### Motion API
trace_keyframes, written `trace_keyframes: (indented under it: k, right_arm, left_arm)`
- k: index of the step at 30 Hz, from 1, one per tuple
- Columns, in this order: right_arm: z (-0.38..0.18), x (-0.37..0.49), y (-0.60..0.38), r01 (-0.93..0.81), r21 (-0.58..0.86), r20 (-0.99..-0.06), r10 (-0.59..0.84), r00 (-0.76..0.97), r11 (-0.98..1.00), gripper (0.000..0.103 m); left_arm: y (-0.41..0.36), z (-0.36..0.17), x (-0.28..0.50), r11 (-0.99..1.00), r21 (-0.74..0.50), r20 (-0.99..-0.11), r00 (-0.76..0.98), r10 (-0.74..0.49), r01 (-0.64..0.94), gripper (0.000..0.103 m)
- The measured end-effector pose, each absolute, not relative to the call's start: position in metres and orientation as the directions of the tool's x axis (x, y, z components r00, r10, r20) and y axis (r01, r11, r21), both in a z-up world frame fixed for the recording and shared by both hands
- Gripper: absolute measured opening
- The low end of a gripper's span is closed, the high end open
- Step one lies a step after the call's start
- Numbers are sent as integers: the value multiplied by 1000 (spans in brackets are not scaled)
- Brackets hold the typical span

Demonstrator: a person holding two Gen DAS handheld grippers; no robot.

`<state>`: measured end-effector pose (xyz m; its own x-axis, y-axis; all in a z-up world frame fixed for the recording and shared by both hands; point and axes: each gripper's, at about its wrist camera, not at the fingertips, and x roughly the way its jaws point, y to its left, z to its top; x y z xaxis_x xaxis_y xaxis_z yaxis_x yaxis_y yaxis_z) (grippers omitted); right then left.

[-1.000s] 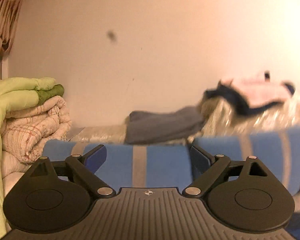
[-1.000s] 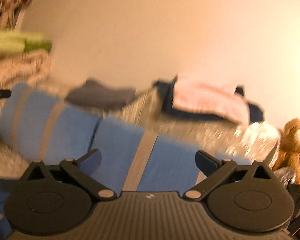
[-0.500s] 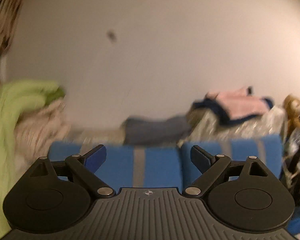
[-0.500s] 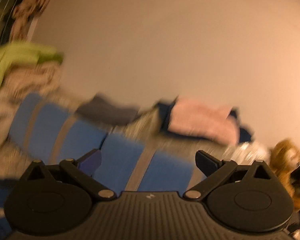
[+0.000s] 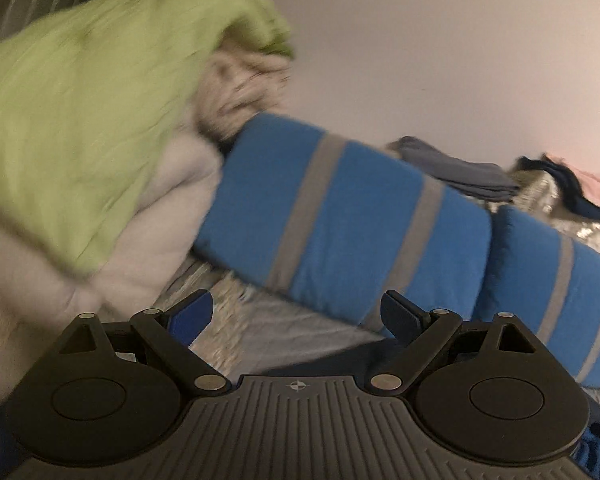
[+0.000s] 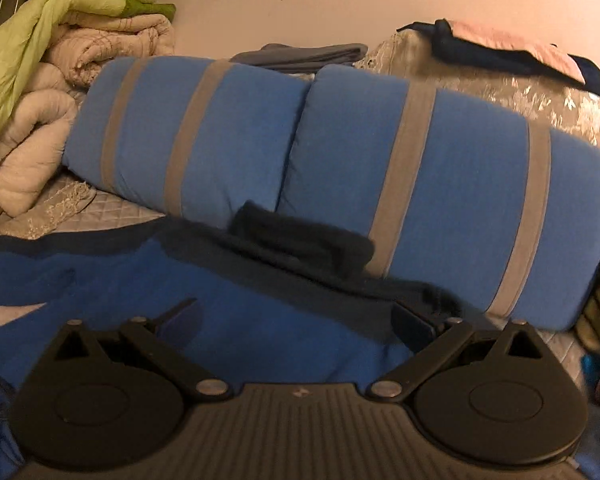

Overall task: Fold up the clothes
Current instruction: 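Open both grippers and raise both tools away from the hoodie, then close the left gripper on the blue sleeve cuff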

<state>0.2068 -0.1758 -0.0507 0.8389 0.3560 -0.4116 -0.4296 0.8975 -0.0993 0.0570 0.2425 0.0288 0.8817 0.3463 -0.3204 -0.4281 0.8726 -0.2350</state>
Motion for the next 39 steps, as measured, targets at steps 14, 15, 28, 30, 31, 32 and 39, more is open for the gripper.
trace_keyframes:
  k: [14, 15, 28, 30, 31, 32, 39]
  right_arm:
    - [-70, 182, -178, -496, -95, -332, 442, 834, 863, 103]
    - [-70, 183, -179, -499, -83, -333, 448, 830, 862, 103]
    - [-66, 185, -189, -480, 2, -349, 450, 822, 877, 103]
    - [-66, 185, -188, -478, -4, -351, 446, 823, 879, 103]
    - [-66, 185, -188, -478, -7, -351, 445, 824, 878, 103]
    - [-67, 185, -187, -478, -11, -350, 445, 824, 878, 103]
    - [-69, 186, -186, -480, -20, -363, 441, 821, 877, 103]
  left_arm:
    - [339, -76, -72, 456, -701, -352, 822, 447, -548, 92]
    - [343, -83, -80, 416, -739, -345, 828, 442, -530, 92]
    - [369, -146, -126, 147, -853, -394, 804, 445, -500, 91]
    - [375, -152, -125, 122, -859, -403, 804, 437, -497, 91]
    - [378, -153, -124, 113, -865, -401, 807, 434, -490, 91]
    - [381, -154, -123, 106, -866, -401, 807, 433, -488, 85]
    - [409, -134, -100, 150, -800, -480, 770, 421, -581, 10]
